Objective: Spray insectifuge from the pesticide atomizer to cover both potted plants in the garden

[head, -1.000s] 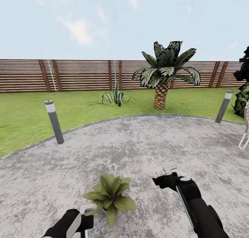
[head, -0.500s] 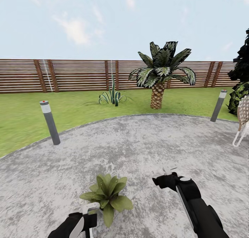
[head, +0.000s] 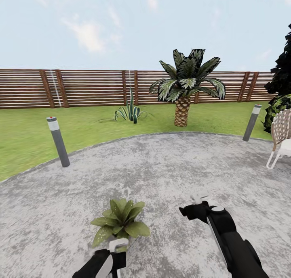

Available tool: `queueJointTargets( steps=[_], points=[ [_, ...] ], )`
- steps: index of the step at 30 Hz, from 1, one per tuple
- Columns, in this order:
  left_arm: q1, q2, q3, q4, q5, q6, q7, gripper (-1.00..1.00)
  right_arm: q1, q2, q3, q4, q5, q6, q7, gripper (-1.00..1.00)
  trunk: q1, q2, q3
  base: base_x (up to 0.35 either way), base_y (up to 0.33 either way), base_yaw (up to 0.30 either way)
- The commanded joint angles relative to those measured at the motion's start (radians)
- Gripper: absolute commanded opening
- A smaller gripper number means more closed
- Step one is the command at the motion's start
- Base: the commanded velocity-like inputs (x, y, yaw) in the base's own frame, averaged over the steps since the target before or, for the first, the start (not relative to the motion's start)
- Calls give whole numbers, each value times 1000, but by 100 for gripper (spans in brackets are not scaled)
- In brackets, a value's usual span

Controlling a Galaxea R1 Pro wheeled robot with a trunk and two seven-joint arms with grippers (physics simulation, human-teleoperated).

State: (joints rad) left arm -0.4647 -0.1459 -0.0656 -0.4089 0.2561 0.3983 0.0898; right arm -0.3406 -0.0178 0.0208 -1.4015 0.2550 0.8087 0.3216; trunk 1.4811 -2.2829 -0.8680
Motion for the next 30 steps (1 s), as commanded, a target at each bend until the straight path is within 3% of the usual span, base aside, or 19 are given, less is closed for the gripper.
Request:
queueJointTargets(
  steps=[1,2,3,6,8,11,14,18,20,21,22,23,24,26,29,30],
  points=[
    [0,-9,0,-2,14,3,56,-100,0,-3,-17,-4,0,3,0,100,0,0,0,-2,-1,0],
    [0,-14,0,-4,37,2,104,-100,0,-8,-45,-8,0,13,0,100,0,0,0,-1,-1,0],
    [0,-20,-2,-4,110,3,165,-100,-2,-14,-155,-12,0,50,2,100,0,0,0,0,0,0],
    [0,-25,-5,-6,217,2,178,-100,-3,-14,-178,-12,0,57,2,100,0,0,0,0,0,0],
    [0,-27,-7,-13,254,-27,174,-100,-3,-14,-181,-12,0,58,2,100,0,0,0,0,0,0],
    [0,-29,-8,-22,264,-101,167,-100,-3,-13,-181,-11,0,58,2,100,0,0,0,0,0,0],
    [0,-29,-42,-28,265,-260,157,-100,-3,-7,-179,-11,0,54,1,100,0,0,0,0,0,0],
    [0,-29,-90,-72,266,-295,174,-100,-2,-3,-165,-11,1,50,1,100,0,0,0,0,0,-130],
    [0,-29,-106,-101,263,-289,222,-100,-2,-2,-158,-10,1,50,1,100,0,0,0,0,0,-282],
    [0,-29,-140,-123,262,-288,257,-100,-2,-1,-148,-10,1,49,1,100,0,0,0,0,0,-290],
    [0,-28,-244,-144,264,-285,318,-100,-1,0,-123,-10,2,50,0,100,0,0,0,0,0,-293],
    [0,-28,-291,-155,266,-283,352,-100,0,1,-108,-10,2,51,-1,100,0,0,0,0,0,-294],
    [0,-29,-316,-168,274,-282,378,-100,0,1,-99,-10,3,51,-1,100,0,0,0,0,0,-294],
    [0,-29,-334,-181,338,-281,400,-100,0,1,-93,-10,4,52,-1,100,0,0,0,0,0,-294],
    [0,-29,-350,-203,574,-281,464,-100,0,1,-89,-10,4,52,-1,100,0,0,0,0,0,-295],
    [0,-29,-354,-213,610,-281,482,-100,0,1,-89,-9,4,52,-1,100,0,0,0,0,0,-295]
  ],
)
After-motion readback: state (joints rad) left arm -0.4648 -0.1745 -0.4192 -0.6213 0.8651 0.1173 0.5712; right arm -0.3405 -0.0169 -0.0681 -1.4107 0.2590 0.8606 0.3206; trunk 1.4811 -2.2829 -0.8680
